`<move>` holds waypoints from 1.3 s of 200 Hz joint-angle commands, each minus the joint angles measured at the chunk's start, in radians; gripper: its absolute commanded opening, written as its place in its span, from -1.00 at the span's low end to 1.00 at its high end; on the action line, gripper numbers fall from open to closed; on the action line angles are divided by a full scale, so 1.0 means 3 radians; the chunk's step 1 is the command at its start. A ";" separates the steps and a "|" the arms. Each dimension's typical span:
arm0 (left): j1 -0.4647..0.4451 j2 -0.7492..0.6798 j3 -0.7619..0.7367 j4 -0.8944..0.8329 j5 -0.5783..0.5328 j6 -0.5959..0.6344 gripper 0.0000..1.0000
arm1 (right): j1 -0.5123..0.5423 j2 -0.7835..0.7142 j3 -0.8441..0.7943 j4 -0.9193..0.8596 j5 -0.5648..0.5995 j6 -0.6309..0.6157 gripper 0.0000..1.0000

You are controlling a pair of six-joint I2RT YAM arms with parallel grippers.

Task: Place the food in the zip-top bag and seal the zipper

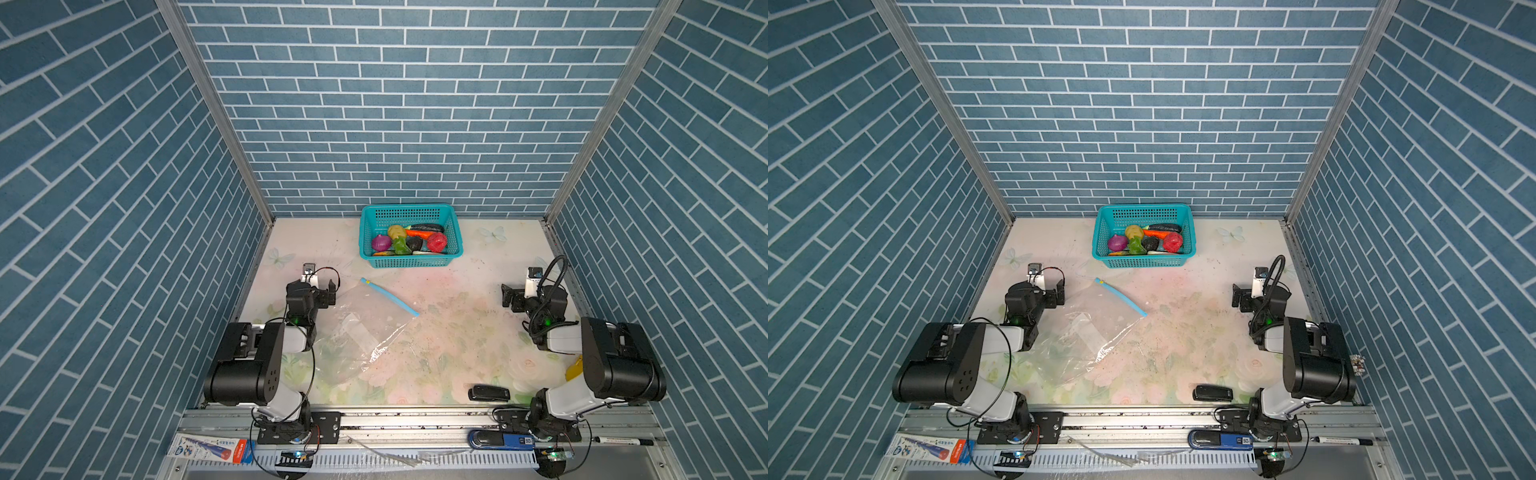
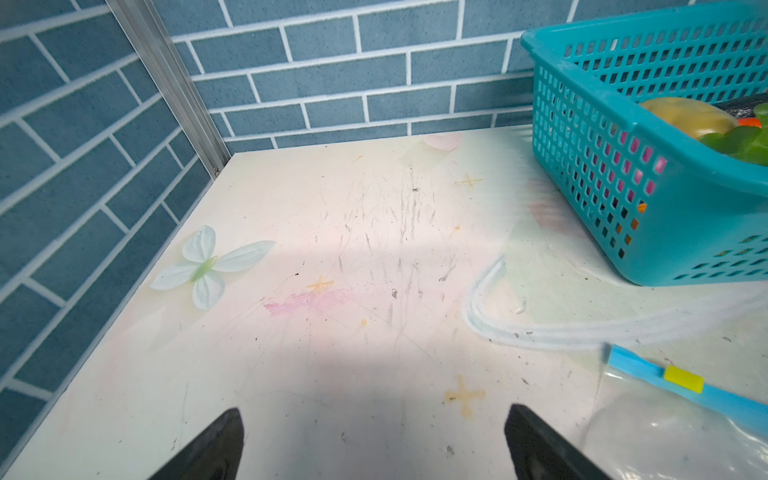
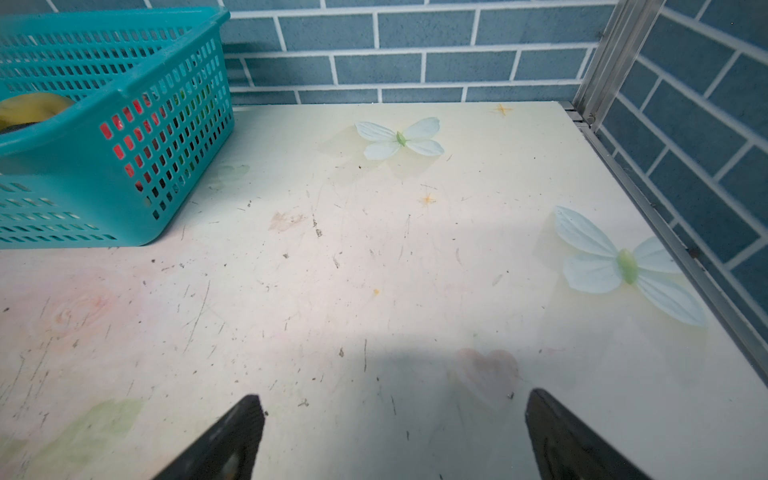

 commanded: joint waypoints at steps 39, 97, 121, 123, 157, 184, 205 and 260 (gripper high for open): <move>-0.0047 -0.0012 0.0053 -0.0048 -0.0071 0.0042 0.99 | -0.0009 0.0007 0.0075 0.0055 -0.0024 0.0085 0.98; -0.0047 -0.0011 0.0050 -0.0050 -0.0072 0.0043 0.99 | -0.0016 0.0012 0.0087 0.0039 0.0067 0.0100 0.98; -0.0046 -0.0018 0.0039 -0.0035 -0.0071 0.0052 0.99 | -0.0010 0.0009 0.0083 0.0038 0.0078 0.0101 0.98; -0.0047 -0.0020 0.0042 -0.0039 -0.0060 0.0056 0.99 | -0.0006 0.0009 0.0083 0.0041 0.0088 0.0101 0.98; -0.0118 -0.0369 0.0329 -0.0810 -0.0062 0.0147 0.99 | 0.0319 -0.0534 -0.0001 -0.0257 0.0789 -0.0054 0.98; -0.0207 -0.0640 0.0731 -0.1618 -0.0243 0.0026 0.99 | 0.0617 -0.0889 0.0279 -0.1083 0.1275 -0.0031 0.98; -0.0278 -0.0742 0.1037 -0.2124 -0.0041 -0.0330 0.99 | 0.0909 -0.1026 0.0735 -0.2062 0.1582 0.0242 0.98; -0.0462 -0.0391 0.2024 -0.3414 0.0419 -0.1291 0.99 | 0.1438 -0.0881 0.1194 -0.2972 0.0967 0.1201 0.98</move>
